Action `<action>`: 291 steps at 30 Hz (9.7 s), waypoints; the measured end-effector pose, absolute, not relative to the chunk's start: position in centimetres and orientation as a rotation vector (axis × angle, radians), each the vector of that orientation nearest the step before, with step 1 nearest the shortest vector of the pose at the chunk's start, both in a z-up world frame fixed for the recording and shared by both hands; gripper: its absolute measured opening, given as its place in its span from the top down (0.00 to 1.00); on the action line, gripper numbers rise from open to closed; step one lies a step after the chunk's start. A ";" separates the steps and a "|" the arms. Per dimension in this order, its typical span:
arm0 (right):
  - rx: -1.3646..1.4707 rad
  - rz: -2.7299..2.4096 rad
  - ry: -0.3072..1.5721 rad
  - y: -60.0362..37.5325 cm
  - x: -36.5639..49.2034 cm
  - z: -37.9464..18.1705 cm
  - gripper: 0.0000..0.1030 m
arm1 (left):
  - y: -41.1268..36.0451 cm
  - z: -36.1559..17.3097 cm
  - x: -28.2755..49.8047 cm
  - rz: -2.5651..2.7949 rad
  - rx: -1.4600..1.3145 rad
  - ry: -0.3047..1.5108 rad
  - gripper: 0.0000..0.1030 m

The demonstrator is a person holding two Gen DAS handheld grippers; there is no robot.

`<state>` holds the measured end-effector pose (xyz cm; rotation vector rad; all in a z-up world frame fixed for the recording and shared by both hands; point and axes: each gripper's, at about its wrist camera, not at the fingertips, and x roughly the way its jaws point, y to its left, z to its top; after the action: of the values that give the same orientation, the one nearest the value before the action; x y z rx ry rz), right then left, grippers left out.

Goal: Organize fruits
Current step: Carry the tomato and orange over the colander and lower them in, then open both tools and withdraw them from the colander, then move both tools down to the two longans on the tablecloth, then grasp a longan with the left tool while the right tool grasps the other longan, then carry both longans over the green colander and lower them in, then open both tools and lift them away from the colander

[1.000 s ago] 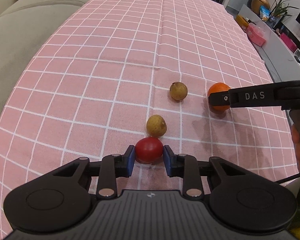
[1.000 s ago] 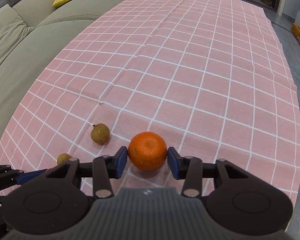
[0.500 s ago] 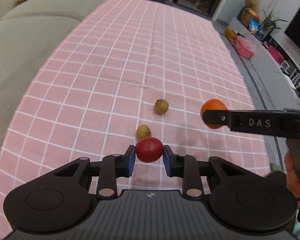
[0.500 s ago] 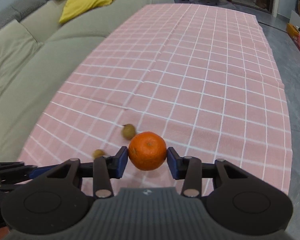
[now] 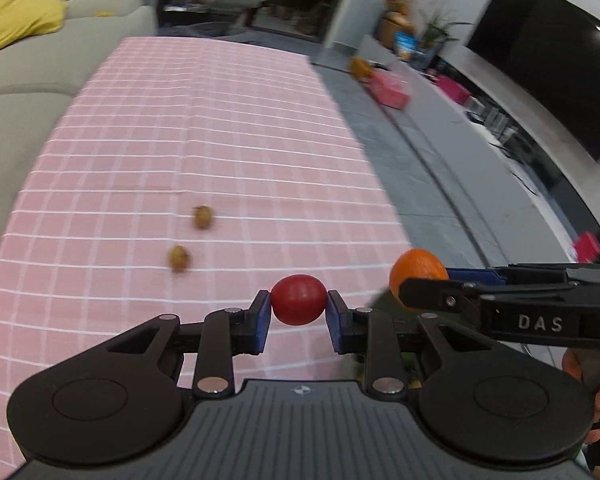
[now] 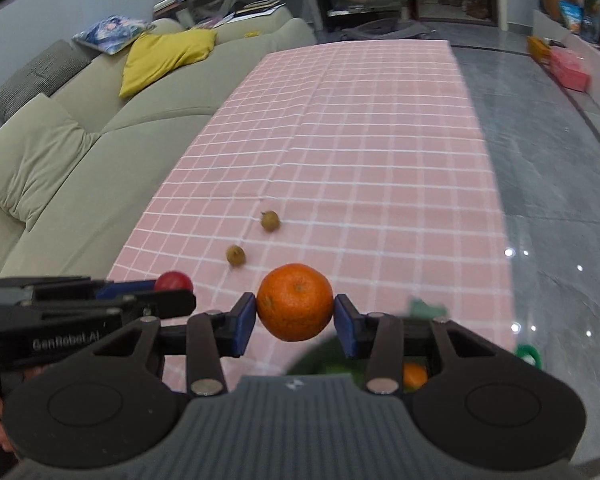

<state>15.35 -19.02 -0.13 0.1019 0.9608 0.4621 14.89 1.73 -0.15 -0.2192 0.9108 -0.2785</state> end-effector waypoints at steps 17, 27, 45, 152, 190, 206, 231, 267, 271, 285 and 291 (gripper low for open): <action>0.100 0.274 1.060 -28.3 6.7 -3.3 0.61 | -7.6 -5.2 12.1 -0.561 -0.080 1.057 0.68; 0.061 0.288 1.095 -27.8 7.1 -5.4 0.61 | -9.2 -7.4 12.1 -0.601 -0.040 1.115 0.68; 0.028 0.297 1.119 -27.4 7.2 -6.3 0.60 | -10.1 -8.2 11.8 -0.630 0.011 1.167 0.67; -0.238 0.760 1.021 -4.5 31.9 -12.1 0.73 | 10.5 -10.7 25.9 0.150 -0.372 1.009 0.76; -0.113 0.629 0.946 -6.3 22.5 -2.8 0.81 | 8.8 -1.7 17.9 0.003 -0.346 0.903 0.76; -0.003 0.473 0.856 -17.5 11.3 2.0 0.81 | 3.1 0.2 13.1 -0.315 -0.295 0.851 0.76; -0.004 0.359 0.973 -23.7 5.3 -4.8 0.81 | -7.7 -5.7 10.7 -0.627 0.065 1.059 0.76; -0.006 0.350 0.980 -23.7 5.8 -5.4 0.69 | -5.5 -4.0 10.4 -0.589 0.052 1.013 0.57; 0.041 0.328 0.902 -24.5 4.8 -2.8 0.61 | -4.1 -1.4 9.3 -0.530 0.000 0.918 0.57; 0.035 0.185 0.639 -25.7 -3.0 5.3 0.38 | -3.7 5.2 1.3 -0.197 0.077 0.603 0.26; 0.019 0.180 0.648 -25.4 -6.2 5.5 0.29 | -4.9 5.2 -1.2 -0.145 0.097 0.626 0.21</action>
<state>-6.23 -25.40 5.47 0.0191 0.6477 0.1802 -1.20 -4.90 5.23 0.0969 0.6255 -0.1448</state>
